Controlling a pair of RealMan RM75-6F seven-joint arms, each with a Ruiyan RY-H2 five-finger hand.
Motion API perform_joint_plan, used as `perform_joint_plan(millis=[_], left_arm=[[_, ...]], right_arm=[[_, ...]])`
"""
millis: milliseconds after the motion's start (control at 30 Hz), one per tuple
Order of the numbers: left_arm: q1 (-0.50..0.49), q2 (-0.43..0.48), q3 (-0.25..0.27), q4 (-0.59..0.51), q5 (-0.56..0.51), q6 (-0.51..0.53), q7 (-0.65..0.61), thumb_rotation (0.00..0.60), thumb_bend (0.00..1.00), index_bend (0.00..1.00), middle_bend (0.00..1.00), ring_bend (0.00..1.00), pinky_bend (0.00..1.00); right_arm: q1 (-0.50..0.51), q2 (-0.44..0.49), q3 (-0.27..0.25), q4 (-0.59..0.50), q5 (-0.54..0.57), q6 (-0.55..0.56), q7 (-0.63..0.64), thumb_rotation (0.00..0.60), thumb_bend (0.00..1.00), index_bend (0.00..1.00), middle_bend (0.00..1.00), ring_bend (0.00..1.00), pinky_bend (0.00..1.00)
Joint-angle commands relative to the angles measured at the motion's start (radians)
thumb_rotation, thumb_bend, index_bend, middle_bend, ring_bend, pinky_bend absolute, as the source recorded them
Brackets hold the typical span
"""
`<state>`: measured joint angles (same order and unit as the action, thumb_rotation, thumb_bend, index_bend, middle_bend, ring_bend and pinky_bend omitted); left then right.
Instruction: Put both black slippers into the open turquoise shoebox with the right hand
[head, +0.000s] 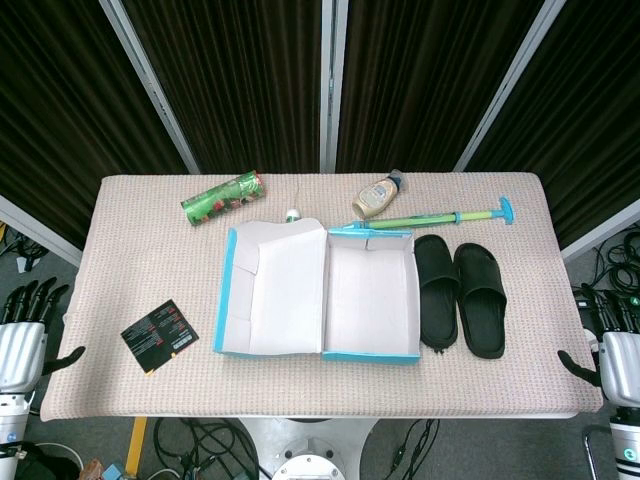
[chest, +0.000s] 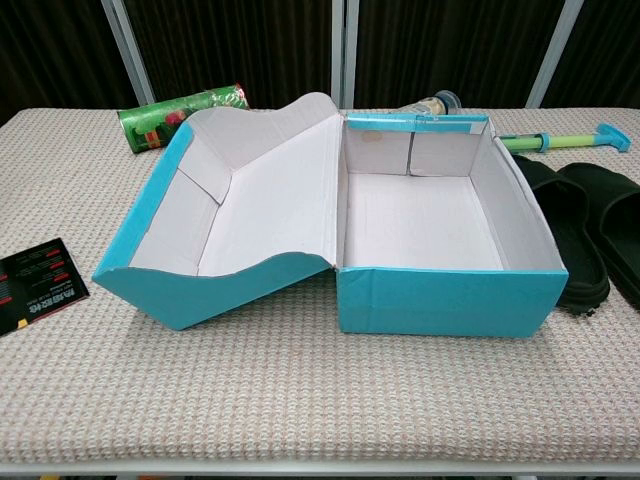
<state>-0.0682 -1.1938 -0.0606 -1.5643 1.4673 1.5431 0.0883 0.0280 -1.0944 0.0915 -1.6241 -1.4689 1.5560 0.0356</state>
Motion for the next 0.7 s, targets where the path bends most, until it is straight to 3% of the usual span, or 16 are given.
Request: perform_joint_plan(millis=[33, 467, 700], left_arm=[[0.008, -0.006, 0.002, -0.003, -0.001, 0.009, 0.001, 0.600, 0.06, 0.14, 0.06, 0.02, 0.09], [0.027, -0.009, 0.017, -0.014, 0.022, 0.027, 0.001, 0.600, 0.06, 0.14, 0.06, 0.02, 0.09], [0.011, -0.014, 0.013, -0.002, 0.030, 0.005, -0.008, 0.600, 0.06, 0.14, 0.06, 0.02, 0.09]], right_arm=[[-0.005, 0.000, -0.002, 0.002, -0.001, 0.006, 0.005, 0.600, 0.03, 0.03, 0.18, 0.09, 0.19], [-0.011, -0.006, -0.010, 0.015, -0.024, 0.008, 0.039, 0.600, 0.03, 0.05, 0.19, 0.09, 0.19], [0.076, -0.016, 0.027, 0.014, 0.010, -0.114, 0.003, 0.600, 0.03, 0.11, 0.23, 0.11, 0.23]])
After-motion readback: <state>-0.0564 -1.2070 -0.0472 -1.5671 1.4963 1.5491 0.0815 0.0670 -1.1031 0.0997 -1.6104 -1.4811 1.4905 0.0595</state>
